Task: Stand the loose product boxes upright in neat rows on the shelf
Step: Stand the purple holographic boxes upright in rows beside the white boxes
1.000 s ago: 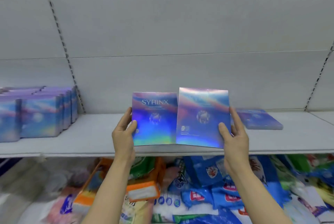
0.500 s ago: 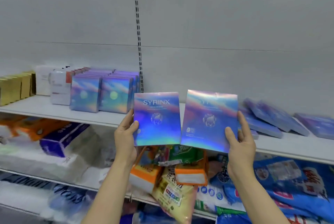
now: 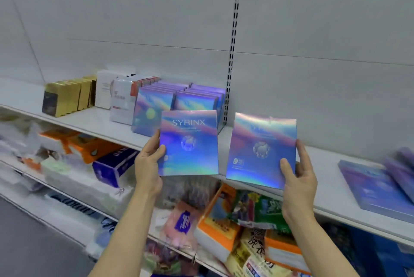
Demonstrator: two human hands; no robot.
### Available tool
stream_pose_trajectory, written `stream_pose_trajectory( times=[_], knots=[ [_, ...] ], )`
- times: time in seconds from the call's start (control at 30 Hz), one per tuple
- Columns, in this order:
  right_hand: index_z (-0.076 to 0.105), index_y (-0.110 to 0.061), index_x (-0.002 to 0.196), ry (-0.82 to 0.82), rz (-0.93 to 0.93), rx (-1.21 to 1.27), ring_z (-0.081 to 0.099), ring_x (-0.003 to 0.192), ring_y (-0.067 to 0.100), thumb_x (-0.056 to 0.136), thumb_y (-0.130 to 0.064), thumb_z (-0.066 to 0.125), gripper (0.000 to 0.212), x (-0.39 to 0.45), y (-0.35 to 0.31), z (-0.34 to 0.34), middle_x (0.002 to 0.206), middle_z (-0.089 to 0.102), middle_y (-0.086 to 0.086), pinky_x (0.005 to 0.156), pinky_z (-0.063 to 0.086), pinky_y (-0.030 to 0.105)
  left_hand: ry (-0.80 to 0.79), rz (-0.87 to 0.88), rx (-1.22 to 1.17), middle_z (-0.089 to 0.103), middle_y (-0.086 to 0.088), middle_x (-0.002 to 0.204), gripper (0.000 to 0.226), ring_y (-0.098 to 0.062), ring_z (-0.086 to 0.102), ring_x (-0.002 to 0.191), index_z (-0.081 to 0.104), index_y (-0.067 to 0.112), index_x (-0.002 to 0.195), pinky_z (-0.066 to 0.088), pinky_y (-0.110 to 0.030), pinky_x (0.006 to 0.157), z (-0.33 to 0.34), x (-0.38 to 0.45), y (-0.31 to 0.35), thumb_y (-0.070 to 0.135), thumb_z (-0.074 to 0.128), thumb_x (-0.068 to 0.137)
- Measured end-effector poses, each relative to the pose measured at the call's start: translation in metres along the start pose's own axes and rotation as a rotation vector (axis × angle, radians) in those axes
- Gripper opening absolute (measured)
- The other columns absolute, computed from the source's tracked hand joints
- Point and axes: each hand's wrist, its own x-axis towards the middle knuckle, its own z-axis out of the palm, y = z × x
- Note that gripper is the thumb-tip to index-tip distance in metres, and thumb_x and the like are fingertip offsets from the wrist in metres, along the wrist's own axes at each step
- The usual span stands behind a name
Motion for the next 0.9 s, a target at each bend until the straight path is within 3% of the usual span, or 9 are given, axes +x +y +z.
stream_pose_trajectory(
  times=[0.07, 0.13, 0.3, 0.4, 0.47, 0.6, 0.67, 0.77, 0.9],
  knots=[
    [0.051, -0.044, 0.134, -0.020, 0.001, -0.018, 0.064, 0.110, 0.021, 0.096, -0.004, 0.056, 0.055, 0.002, 0.012, 0.021, 0.119, 0.066, 0.012, 0.096, 0.051, 0.035, 0.004, 0.012, 0.001, 0.071, 0.003, 0.122, 0.045, -0.019, 0.068, 0.111, 0.059, 0.019, 0.135, 0.060, -0.033, 0.083, -0.011, 0.012, 0.004, -0.002, 0.052, 0.095],
    [0.050, -0.046, 0.131, -0.010, 0.002, -0.032, 0.064, 0.109, 0.021, 0.096, -0.005, 0.056, 0.054, 0.001, 0.020, 0.042, 0.118, 0.066, 0.011, 0.085, 0.053, 0.022, 0.002, 0.030, -0.006, 0.072, 0.004, 0.119, 0.040, -0.015, 0.070, 0.104, 0.064, 0.027, 0.126, 0.061, -0.028, 0.073, -0.022, 0.025, 0.009, 0.002, 0.053, 0.097],
    [0.047, -0.040, 0.134, 0.016, -0.031, -0.061, 0.062, 0.090, 0.002, 0.097, -0.001, 0.053, 0.055, 0.003, 0.041, 0.096, 0.111, 0.064, 0.007, 0.072, 0.048, 0.009, 0.065, 0.053, -0.018, 0.070, 0.003, 0.123, 0.036, -0.019, 0.067, 0.112, 0.064, 0.029, 0.128, 0.060, -0.035, 0.082, -0.060, 0.075, 0.021, 0.012, 0.057, 0.096],
    [0.045, -0.041, 0.137, 0.031, -0.070, -0.094, 0.060, 0.111, 0.008, 0.097, 0.001, 0.051, 0.058, 0.005, 0.055, 0.137, 0.130, 0.060, 0.001, 0.089, 0.051, 0.020, 0.061, 0.048, -0.045, 0.068, 0.000, 0.126, 0.041, -0.022, 0.065, 0.116, 0.062, 0.026, 0.132, 0.056, -0.045, 0.089, -0.089, 0.108, 0.033, 0.011, 0.057, 0.095],
    [0.042, -0.037, 0.141, 0.040, -0.089, -0.139, 0.051, 0.126, 0.006, 0.097, 0.001, 0.050, 0.059, 0.009, 0.067, 0.165, 0.140, 0.052, -0.012, 0.103, 0.046, 0.029, 0.056, 0.044, -0.040, 0.069, 0.000, 0.125, 0.038, -0.019, 0.067, 0.112, 0.065, 0.027, 0.127, 0.058, -0.041, 0.086, -0.103, 0.129, 0.044, 0.008, 0.056, 0.095],
    [0.038, -0.029, 0.148, 0.094, -0.096, -0.289, 0.047, 0.120, -0.002, 0.095, -0.003, 0.049, 0.060, 0.021, 0.089, 0.215, 0.130, 0.047, -0.026, 0.101, 0.041, 0.026, 0.008, 0.038, -0.026, 0.070, 0.004, 0.123, 0.036, -0.013, 0.069, 0.107, 0.066, 0.029, 0.123, 0.061, -0.031, 0.078, -0.123, 0.167, 0.062, 0.008, 0.055, 0.095],
    [0.035, -0.026, 0.149, 0.113, -0.093, -0.403, 0.046, 0.121, 0.006, 0.093, -0.006, 0.052, 0.062, 0.023, 0.098, 0.228, 0.130, 0.046, -0.019, 0.102, 0.040, 0.029, -0.035, 0.029, -0.013, 0.067, 0.004, 0.127, 0.039, -0.014, 0.066, 0.113, 0.063, 0.028, 0.131, 0.060, -0.034, 0.082, -0.132, 0.184, 0.065, 0.011, 0.056, 0.096],
    [0.038, -0.021, 0.145, 0.180, -0.102, -0.661, 0.047, 0.112, 0.027, 0.080, -0.020, 0.069, 0.072, 0.026, 0.107, 0.234, 0.123, 0.053, 0.007, 0.096, 0.043, 0.046, -0.100, 0.009, -0.014, 0.065, 0.003, 0.131, 0.041, -0.016, 0.064, 0.117, 0.062, 0.028, 0.132, 0.058, -0.039, 0.087, -0.142, 0.206, 0.065, 0.011, 0.056, 0.096],
    [0.014, -0.008, 0.153, 0.131, -0.068, -0.827, 0.023, 0.141, 0.025, 0.068, -0.027, 0.087, 0.114, 0.020, 0.107, 0.242, 0.155, 0.022, 0.012, 0.116, 0.024, 0.038, -0.194, -0.005, -0.019, 0.065, 0.007, 0.131, 0.048, -0.017, 0.061, 0.122, 0.060, 0.025, 0.135, 0.052, -0.042, 0.098, -0.148, 0.229, 0.057, 0.001, 0.052, 0.094]
  ],
)
